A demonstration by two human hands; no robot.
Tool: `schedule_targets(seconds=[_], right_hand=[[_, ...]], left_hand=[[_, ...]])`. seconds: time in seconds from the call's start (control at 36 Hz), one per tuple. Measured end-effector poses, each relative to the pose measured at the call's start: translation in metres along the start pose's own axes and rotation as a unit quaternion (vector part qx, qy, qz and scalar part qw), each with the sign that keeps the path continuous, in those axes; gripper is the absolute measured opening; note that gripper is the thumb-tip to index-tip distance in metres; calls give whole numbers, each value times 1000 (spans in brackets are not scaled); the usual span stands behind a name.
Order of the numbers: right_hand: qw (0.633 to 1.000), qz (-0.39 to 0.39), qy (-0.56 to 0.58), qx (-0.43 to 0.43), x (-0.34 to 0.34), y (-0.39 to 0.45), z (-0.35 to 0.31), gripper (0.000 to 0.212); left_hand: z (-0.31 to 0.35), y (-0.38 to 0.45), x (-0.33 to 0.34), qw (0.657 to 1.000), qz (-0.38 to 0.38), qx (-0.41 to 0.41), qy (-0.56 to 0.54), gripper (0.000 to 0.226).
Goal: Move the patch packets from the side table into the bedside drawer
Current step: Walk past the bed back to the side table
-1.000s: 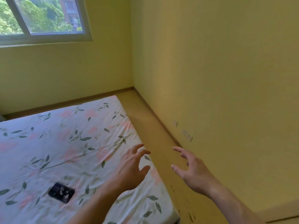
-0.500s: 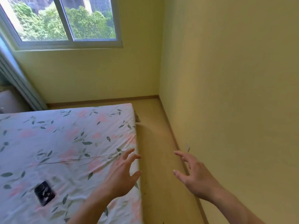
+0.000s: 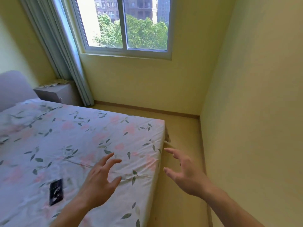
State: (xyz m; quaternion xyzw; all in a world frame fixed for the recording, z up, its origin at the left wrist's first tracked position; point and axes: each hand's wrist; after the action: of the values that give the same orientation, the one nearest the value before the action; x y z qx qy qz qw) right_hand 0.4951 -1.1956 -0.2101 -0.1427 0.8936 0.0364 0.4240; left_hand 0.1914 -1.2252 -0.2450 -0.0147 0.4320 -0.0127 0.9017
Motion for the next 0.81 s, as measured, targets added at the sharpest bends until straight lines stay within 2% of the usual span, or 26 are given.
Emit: schedule_targets(seconds=[0.22,0.47,0.64,0.81], right_hand=[[1000,16,-11,-18,-65,149,40,64],[999,-11,15,-35,-134,297,108,64],[997,-22,-13,-77,-178,409,162,67],[991,-68,-28,-114,-233,518,199,65]], left_hand=[[47,161,4,1000,8,14,-13,50],[113,329,26,999,11,35,-13,51],[138,434,50,999,48,9,-14,49],[162,512,56,994,94,-51,-5,48]])
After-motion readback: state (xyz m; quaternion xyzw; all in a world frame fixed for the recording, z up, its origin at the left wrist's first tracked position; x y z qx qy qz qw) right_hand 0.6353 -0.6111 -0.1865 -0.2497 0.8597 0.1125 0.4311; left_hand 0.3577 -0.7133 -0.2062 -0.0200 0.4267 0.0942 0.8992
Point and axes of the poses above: each hand's wrist, its own y-axis towards the middle knuckle, its own x-axis out of the palm, z = x × y, and after that the axes turned 9 degrees about -y, right-handed
